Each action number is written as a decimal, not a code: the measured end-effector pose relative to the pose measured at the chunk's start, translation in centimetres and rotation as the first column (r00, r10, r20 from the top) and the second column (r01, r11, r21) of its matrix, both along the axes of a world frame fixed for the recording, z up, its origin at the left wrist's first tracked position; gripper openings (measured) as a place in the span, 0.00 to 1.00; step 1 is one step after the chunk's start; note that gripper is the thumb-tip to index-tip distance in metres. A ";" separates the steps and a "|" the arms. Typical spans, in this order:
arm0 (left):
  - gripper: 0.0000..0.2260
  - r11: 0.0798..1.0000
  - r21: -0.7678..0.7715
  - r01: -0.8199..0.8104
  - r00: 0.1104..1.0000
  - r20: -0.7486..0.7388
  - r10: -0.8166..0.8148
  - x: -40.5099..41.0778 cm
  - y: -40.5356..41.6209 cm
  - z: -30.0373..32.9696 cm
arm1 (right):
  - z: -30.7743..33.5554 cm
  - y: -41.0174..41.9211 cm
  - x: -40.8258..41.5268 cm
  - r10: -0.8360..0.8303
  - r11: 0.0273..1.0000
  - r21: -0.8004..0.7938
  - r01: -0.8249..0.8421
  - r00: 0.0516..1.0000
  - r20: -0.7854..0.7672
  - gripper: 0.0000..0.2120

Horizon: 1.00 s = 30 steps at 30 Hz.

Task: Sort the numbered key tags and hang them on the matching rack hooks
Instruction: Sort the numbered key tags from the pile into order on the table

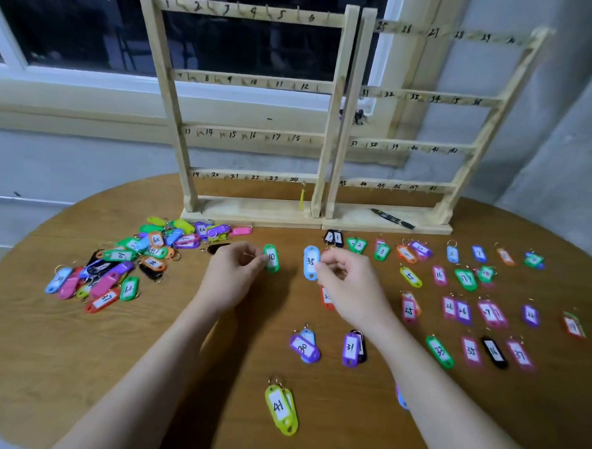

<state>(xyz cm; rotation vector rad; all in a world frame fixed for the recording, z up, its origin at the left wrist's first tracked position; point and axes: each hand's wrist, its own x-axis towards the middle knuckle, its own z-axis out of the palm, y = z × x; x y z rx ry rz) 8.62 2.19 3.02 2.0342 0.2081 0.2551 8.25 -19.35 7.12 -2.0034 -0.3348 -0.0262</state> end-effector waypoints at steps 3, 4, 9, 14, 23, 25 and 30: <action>0.06 0.997 0.073 -0.001 0.998 -0.057 0.005 1.5 -1.2 -0.2 | -0.3 -2.9 -0.4 -0.055 0.998 0.013 0.055 0.998 -0.016 0.08; 0.06 0.996 0.087 -0.001 0.997 -0.080 0.008 2.1 -1.6 -0.4 | -0.4 -3.8 -0.4 -0.073 0.997 -0.006 0.073 0.997 -0.011 0.08; 0.06 0.981 0.191 -0.031 0.980 -0.188 0.068 5.1 -3.7 -0.8 | -0.4 -7.3 -0.8 -0.143 0.989 -0.044 0.144 0.990 0.023 0.08; 0.10 0.931 0.360 -0.060 0.963 -0.225 0.149 6.7 -5.9 -0.4 | -1.2 -9.7 -2.2 -0.181 0.976 -0.121 0.183 0.983 0.025 0.11; 0.09 0.926 0.356 -0.130 0.981 -0.090 0.172 5.9 -7.6 0.2 | -3.2 -13.4 -5.0 -0.244 0.964 -0.122 0.236 0.968 -0.057 0.09; 0.08 0.932 0.348 -0.101 0.991 -0.052 0.127 5.4 -8.7 0.7 | -3.6 -14.4 -5.5 -0.267 0.957 -0.127 0.260 0.963 -0.043 0.08; 0.05 0.976 0.219 -0.001 1.000 0.004 0.000 4.1 -11.7 2.3 | -4.0 -17.5 -6.7 -0.346 0.932 -0.125 0.340 0.938 -0.032 0.06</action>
